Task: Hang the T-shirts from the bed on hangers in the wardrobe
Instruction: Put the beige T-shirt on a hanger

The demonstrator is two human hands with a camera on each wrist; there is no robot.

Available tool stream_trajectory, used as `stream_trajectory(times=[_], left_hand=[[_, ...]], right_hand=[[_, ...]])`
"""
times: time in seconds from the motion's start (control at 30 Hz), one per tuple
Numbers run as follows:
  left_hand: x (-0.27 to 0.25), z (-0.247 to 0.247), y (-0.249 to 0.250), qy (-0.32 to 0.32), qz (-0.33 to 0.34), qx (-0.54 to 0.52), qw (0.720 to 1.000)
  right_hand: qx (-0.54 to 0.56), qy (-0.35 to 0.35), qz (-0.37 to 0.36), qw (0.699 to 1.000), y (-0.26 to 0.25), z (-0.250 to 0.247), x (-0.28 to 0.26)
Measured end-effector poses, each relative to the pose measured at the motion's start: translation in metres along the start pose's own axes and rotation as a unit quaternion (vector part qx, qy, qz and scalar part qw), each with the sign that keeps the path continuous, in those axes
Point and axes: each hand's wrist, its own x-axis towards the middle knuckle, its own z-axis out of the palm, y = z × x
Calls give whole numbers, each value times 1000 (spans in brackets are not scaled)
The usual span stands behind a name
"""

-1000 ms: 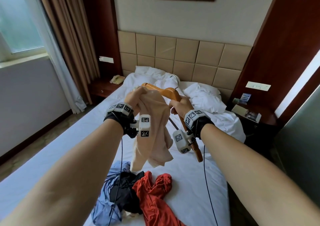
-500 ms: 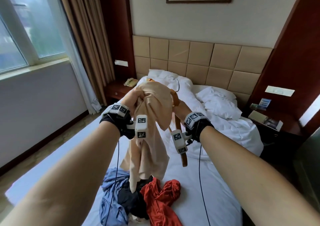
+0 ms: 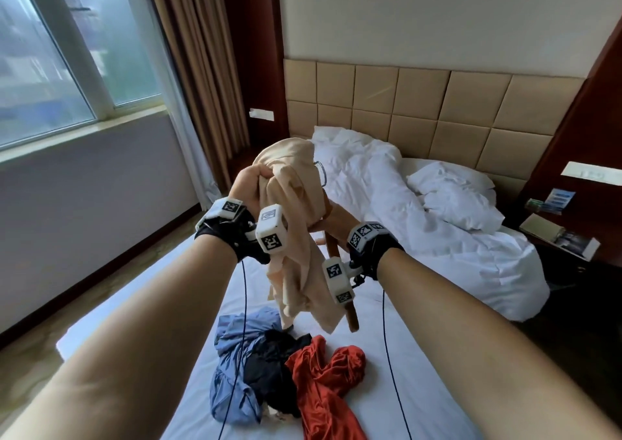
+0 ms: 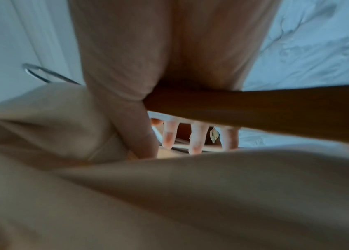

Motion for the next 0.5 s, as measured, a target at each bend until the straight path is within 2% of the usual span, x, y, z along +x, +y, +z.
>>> stream_trajectory(times=[0.1, 0.23, 0.4, 0.5], left_hand=[[-9, 6, -1, -15, -10, -13, 1000], [-11, 1, 0, 12, 23, -37, 999], [11, -34, 0, 168, 61, -11, 984], [35, -67, -3, 232, 55, 33, 971]], right_hand=[[93, -14, -6, 996, -9, 9, -3], [87, -17, -11, 996, -11, 11, -2], [8, 104, -13, 994, -13, 3, 2], [32, 165, -16, 986, -11, 0, 6]])
